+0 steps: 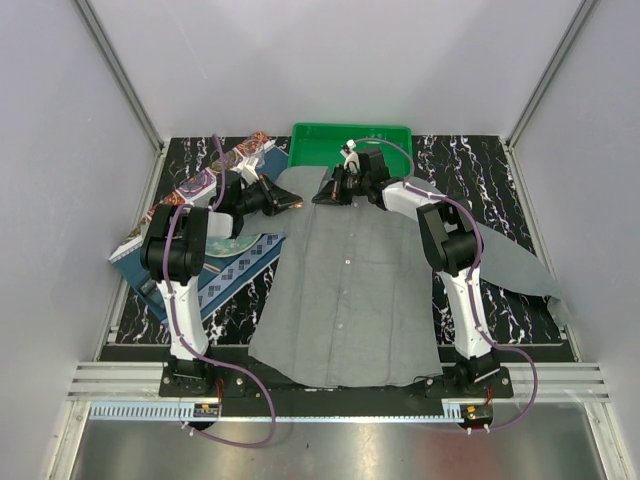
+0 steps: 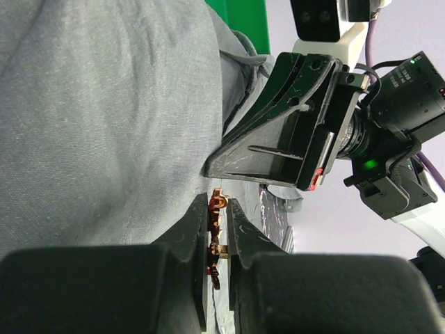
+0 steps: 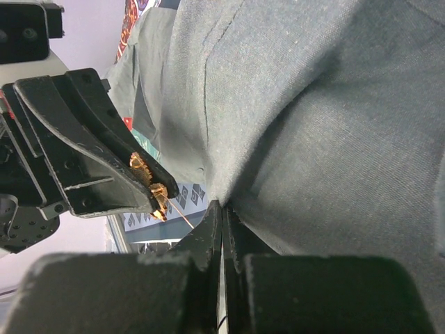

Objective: Pin the brooch onto the clothing
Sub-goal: Position the brooch on the flattened clothing.

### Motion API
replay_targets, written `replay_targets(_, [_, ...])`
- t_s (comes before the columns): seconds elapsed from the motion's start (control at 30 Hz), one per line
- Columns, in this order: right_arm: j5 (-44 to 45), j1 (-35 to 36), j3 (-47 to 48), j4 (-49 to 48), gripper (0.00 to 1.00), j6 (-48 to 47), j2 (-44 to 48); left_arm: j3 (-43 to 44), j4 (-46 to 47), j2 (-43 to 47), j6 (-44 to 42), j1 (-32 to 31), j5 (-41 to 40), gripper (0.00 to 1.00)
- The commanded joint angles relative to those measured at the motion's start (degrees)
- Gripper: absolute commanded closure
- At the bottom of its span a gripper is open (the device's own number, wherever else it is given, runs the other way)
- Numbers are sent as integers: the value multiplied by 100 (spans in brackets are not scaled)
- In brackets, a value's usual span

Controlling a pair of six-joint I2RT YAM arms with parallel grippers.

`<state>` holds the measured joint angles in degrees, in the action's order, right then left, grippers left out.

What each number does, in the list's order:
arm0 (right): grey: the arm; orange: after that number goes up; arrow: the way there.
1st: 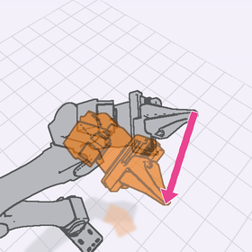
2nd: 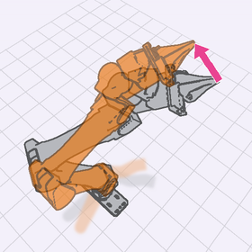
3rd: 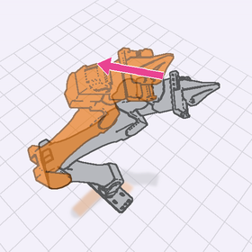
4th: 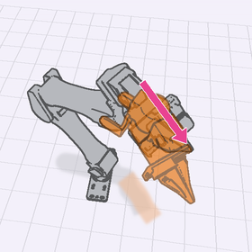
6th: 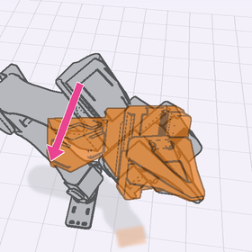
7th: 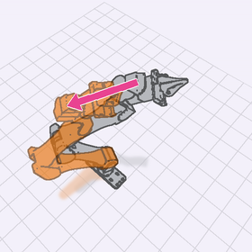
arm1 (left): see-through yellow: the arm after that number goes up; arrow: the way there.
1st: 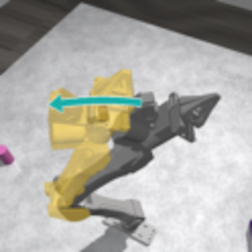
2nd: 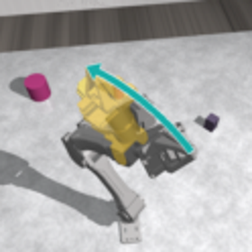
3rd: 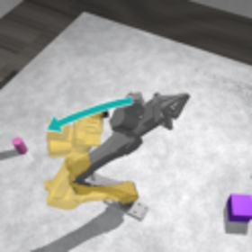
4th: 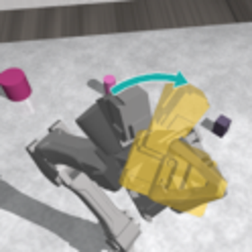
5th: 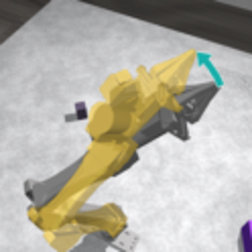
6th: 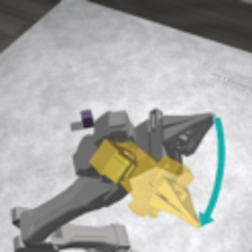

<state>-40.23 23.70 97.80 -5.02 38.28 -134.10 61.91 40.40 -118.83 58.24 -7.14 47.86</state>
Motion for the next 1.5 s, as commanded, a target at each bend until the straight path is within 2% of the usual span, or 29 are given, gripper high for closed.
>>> replay_targets(0.0, [-161, -50, -42, -333, 100, 100, 446, 199, 275, -53, -190, -7, 136, 100])
replay_targets(1.47, [-644, -85, -349, -1300, 100, 909, 473, 225, 284, -229, 39, -209, 189, 100])
